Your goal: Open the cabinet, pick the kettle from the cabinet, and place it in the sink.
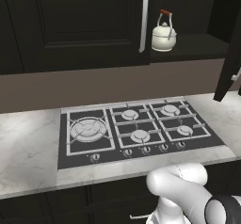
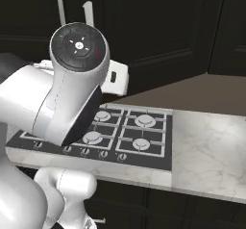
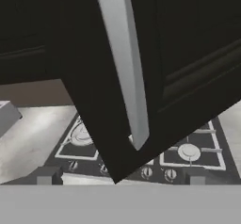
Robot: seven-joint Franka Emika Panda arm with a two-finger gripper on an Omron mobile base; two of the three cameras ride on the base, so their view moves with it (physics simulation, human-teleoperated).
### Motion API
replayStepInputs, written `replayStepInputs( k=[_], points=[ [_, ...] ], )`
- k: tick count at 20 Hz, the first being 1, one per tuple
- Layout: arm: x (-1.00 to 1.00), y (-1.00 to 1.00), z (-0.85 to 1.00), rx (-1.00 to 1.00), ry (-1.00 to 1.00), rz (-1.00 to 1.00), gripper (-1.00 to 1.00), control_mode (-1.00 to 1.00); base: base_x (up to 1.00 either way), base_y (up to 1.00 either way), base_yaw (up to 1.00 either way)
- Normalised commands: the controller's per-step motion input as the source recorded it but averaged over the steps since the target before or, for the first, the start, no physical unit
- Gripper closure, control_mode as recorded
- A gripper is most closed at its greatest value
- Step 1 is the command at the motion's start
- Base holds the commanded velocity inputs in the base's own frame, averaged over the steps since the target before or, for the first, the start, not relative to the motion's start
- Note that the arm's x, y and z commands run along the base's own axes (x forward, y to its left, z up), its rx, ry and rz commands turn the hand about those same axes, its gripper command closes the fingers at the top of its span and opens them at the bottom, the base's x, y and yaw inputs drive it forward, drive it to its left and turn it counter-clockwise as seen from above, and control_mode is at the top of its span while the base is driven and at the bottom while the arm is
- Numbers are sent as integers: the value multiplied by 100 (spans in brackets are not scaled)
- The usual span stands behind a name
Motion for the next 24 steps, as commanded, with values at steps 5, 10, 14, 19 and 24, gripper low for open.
replayStepInputs(
  k=[5,10,14,19,24],
  points=[
    [-35,40,0,5,9,-27,-100,-100,0,0,0],
    [-37,38,0,10,7,-26,-100,-100,0,0,0],
    [-28,41,0,10,10,-29,-100,-100,0,0,0],
    [-10,43,0,14,8,-31,-100,-100,0,0,0],
    [10,41,-1,13,0,-37,-100,-100,0,0,0]
  ],
)
